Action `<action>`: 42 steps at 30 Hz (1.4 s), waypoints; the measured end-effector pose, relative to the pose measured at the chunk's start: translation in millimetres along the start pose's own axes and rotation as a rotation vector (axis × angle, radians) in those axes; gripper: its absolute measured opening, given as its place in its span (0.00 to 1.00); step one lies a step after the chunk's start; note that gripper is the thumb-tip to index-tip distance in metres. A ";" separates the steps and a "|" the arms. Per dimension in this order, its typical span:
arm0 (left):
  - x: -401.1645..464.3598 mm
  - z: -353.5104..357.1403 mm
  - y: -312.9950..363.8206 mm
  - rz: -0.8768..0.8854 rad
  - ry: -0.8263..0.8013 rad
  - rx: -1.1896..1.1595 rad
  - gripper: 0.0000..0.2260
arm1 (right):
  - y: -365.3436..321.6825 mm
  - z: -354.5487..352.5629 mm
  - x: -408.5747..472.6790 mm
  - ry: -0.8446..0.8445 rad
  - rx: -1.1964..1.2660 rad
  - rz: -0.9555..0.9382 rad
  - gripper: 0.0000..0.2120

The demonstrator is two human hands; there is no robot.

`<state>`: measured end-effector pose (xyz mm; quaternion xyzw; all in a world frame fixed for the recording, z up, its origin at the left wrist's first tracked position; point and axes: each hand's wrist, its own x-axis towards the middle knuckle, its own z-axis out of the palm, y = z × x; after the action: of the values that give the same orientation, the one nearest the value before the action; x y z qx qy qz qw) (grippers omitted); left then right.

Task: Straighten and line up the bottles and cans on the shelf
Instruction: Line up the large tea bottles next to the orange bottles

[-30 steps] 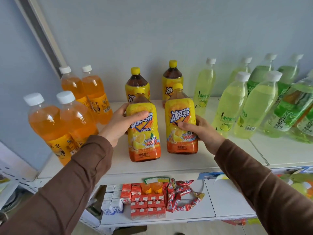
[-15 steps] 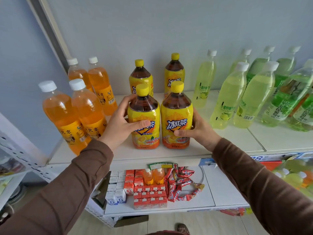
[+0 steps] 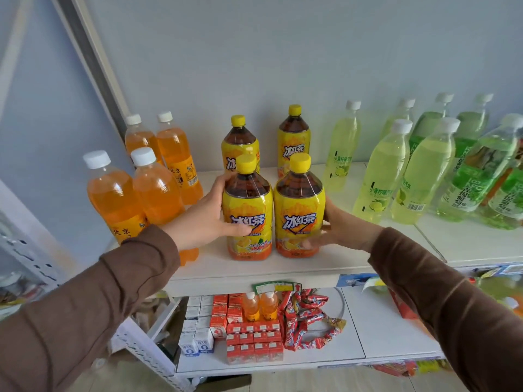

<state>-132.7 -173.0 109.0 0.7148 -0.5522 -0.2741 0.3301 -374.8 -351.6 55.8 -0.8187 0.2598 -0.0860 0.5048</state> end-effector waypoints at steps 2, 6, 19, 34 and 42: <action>-0.6 -14.5 12.7 -0.051 -0.078 0.225 0.46 | -2.9 -17.1 -2.4 -0.085 -0.205 0.087 0.47; 0.7 -44.6 51.1 -0.059 -0.079 0.743 0.33 | -21.1 -49.4 2.1 0.051 -0.379 0.102 0.37; 112.9 -103.8 98.3 -0.123 -0.138 1.028 0.34 | -71.8 -88.2 90.7 0.373 -0.625 0.079 0.31; 204.9 -97.6 24.7 -0.247 -0.210 0.534 0.47 | -14.4 -88.1 193.1 0.517 0.053 0.133 0.55; 214.2 -95.2 -9.6 -0.054 -0.218 0.257 0.32 | 4.4 -76.4 204.2 0.598 0.026 0.063 0.41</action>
<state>-3.4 -363.1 155.9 0.7317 -0.5958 -0.2859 0.1670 -233.5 -517.5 63.6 -0.7420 0.4210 -0.3110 0.4189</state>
